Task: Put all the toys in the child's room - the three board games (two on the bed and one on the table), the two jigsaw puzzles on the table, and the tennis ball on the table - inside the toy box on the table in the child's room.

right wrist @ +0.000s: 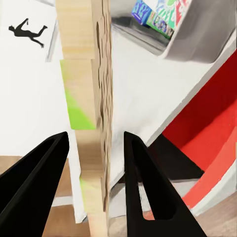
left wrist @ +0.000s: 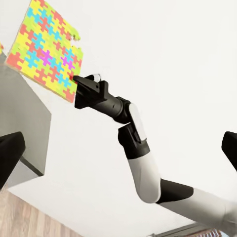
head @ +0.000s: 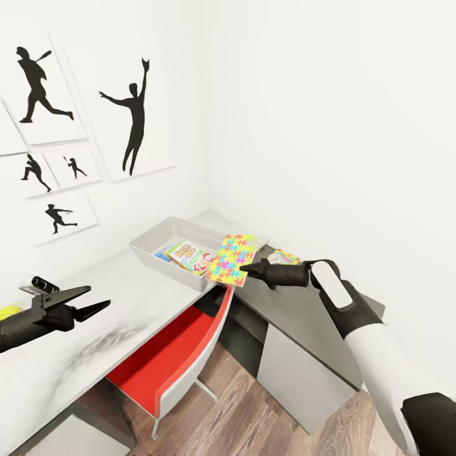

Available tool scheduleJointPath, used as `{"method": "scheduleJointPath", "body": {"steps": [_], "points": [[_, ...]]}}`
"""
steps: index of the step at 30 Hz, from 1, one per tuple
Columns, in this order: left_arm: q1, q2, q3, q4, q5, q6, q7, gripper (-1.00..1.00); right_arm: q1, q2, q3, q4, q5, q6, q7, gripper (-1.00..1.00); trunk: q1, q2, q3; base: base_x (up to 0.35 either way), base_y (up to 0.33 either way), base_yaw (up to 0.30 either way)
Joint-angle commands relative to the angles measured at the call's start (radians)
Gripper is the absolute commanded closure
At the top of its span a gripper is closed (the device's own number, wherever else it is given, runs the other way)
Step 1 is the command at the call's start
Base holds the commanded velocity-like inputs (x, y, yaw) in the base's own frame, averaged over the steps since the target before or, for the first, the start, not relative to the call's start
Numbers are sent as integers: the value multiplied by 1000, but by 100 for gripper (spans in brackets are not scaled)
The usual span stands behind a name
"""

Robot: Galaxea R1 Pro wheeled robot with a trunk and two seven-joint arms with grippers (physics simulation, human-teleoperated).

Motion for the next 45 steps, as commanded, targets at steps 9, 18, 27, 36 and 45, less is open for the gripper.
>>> {"method": "scheduleJointPath", "body": {"steps": [9, 18, 27, 36, 45], "points": [[-2, 2, 7, -1, -3, 3, -5, -100, -87, 12, 19, 1, 101, 1, 11, 100, 1, -2, -2, 2, -4, 219], [-2, 0, 10, -1, -2, 3, -6, -100, -88, 10, 22, 1, 108, 1, 13, 100, 1, -2, -2, 58, -153, 5], [-2, 1, 14, -1, 0, 3, -6, -100, -87, 12, 22, 0, 108, 1, 13, 100, 1, -2, -2, 161, -72, 94], [-2, 0, 19, -1, 0, 3, -6, -100, -85, 13, 22, 1, 108, 1, 12, 100, 1, -2, -2, 198, -41, 278], [-2, -2, 20, -1, 0, 3, -6, -100, -82, 10, 22, 5, 108, 1, 14, 100, 1, -2, -2, 156, 7, 220]]}}
